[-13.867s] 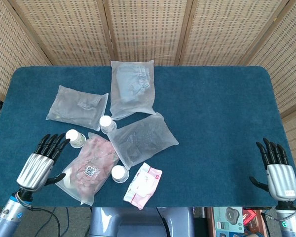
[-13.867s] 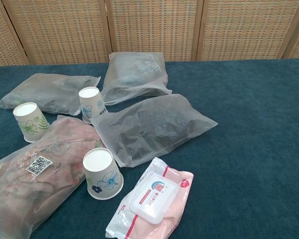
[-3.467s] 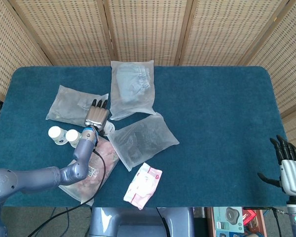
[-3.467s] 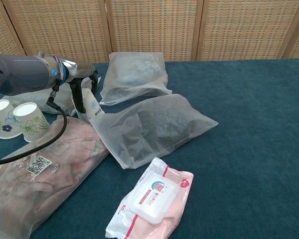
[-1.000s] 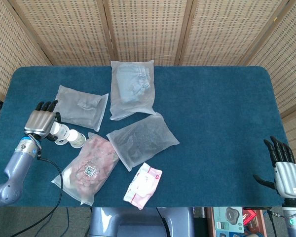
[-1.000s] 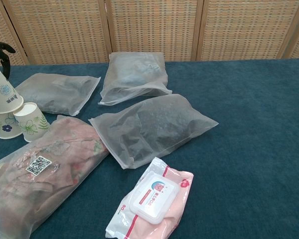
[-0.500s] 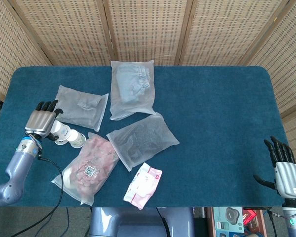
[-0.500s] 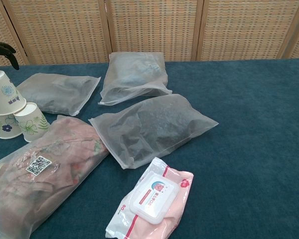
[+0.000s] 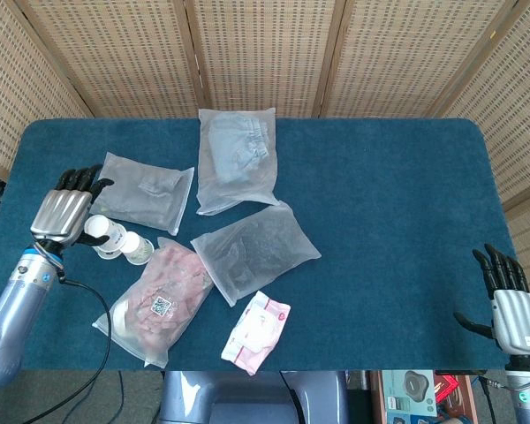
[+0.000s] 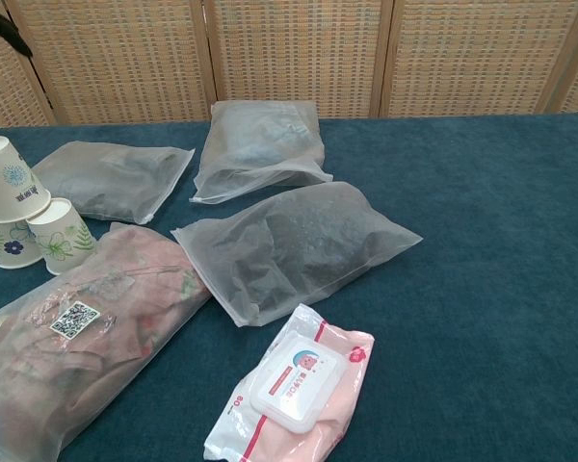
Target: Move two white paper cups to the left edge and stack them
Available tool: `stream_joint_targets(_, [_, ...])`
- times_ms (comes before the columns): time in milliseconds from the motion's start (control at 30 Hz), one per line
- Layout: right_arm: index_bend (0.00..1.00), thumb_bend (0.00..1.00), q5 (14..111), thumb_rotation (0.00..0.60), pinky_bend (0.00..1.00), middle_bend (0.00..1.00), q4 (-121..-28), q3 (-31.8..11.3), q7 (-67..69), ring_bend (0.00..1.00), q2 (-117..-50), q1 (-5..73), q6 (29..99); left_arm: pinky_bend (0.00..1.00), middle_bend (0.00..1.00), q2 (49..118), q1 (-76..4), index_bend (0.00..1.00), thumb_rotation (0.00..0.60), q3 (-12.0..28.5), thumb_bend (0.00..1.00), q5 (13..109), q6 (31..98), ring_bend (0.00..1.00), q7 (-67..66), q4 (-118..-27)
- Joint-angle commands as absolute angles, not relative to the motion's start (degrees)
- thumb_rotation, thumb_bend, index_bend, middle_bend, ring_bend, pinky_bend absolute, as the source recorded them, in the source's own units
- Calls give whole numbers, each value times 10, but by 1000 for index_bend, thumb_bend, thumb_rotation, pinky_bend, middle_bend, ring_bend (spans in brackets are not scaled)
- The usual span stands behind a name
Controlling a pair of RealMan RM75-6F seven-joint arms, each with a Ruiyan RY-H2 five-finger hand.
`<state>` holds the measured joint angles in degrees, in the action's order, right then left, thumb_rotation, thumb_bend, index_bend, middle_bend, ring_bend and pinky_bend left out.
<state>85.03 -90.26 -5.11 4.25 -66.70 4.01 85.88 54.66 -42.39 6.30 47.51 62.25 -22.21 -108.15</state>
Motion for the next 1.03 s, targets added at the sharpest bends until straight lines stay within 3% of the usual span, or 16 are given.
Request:
stream_joint_targets(33, [0,94,851,600,0,0,-903,-51,41,0,-667,39,861,0,0,513,-357,84,600,58,169,592,709,0,-176,-1143])
stream_joint_targets(233, [0,93,854,600,0,0,-905,-50,36,0,-667,38,865,0,0,551,-282,59,600,15,169,701,807,0,-180,-1156])
stream_joint_targets(500, [0,93,864,600,0,0,-904,-48,26,0,-671,39,869,0,0,679,-178,0,600,-37,169,799,923,0,-218,-1067])
stream_joint_targets(733, [0,93,882,600,0,0,-901,-40,16,0,-673,42,869,0,0,731,-136,0,600,-59,168,827,938,0,-258,-1028])
stream_joint_targets(1033, [0,94,880,600,0,0,-904,-38,2,0,-678,44,864,0,0,744,-111,0,600,-50,169,838,935,0,-252,-999])
